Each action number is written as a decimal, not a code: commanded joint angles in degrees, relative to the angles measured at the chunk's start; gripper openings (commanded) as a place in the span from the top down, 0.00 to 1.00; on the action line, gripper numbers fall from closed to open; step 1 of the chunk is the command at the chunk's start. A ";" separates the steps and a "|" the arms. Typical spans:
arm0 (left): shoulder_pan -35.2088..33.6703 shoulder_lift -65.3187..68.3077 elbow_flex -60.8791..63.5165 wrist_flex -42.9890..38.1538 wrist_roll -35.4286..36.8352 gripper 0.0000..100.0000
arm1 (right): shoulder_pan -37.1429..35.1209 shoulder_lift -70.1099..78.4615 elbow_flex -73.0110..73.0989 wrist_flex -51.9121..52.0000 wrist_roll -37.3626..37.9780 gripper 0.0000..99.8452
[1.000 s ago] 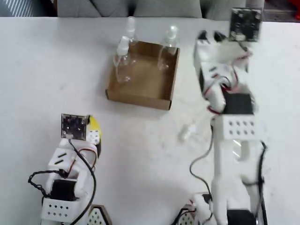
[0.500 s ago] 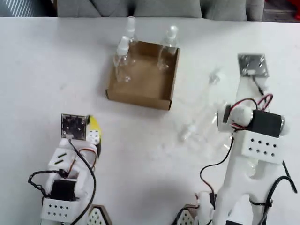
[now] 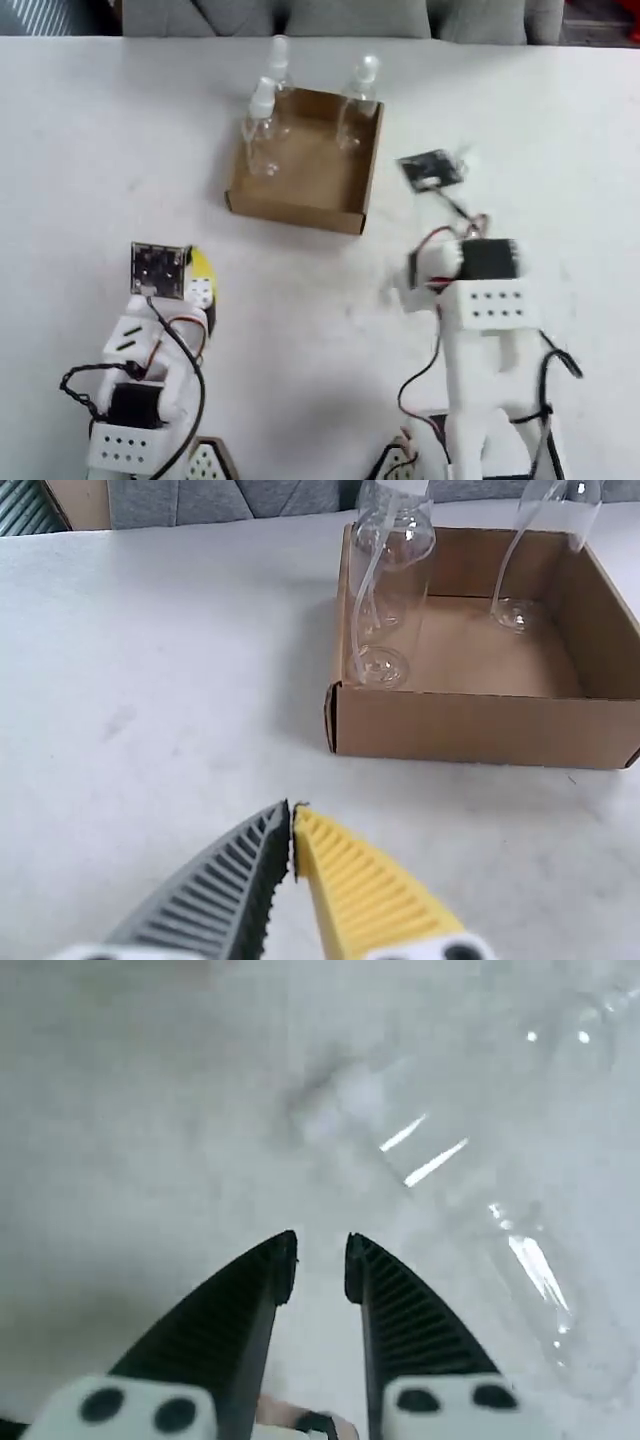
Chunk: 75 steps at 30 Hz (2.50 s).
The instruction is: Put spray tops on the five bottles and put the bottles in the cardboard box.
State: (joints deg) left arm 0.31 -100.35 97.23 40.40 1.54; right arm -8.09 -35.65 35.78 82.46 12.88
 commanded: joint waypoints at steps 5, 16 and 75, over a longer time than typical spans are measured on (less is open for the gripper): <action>-0.57 -0.22 0.00 -0.97 -0.53 0.98 | -2.51 8.92 3.34 -14.73 -3.96 0.94; -0.57 -0.22 0.00 -0.97 -0.53 0.98 | 0.13 21.85 3.16 -23.08 -4.04 0.94; -0.66 -0.13 0.00 -0.97 -0.53 0.98 | -2.86 -10.59 -4.92 -5.23 -1.85 0.98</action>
State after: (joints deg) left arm 0.31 -100.35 97.23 40.40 1.54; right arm -5.63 -36.53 33.41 74.20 3.03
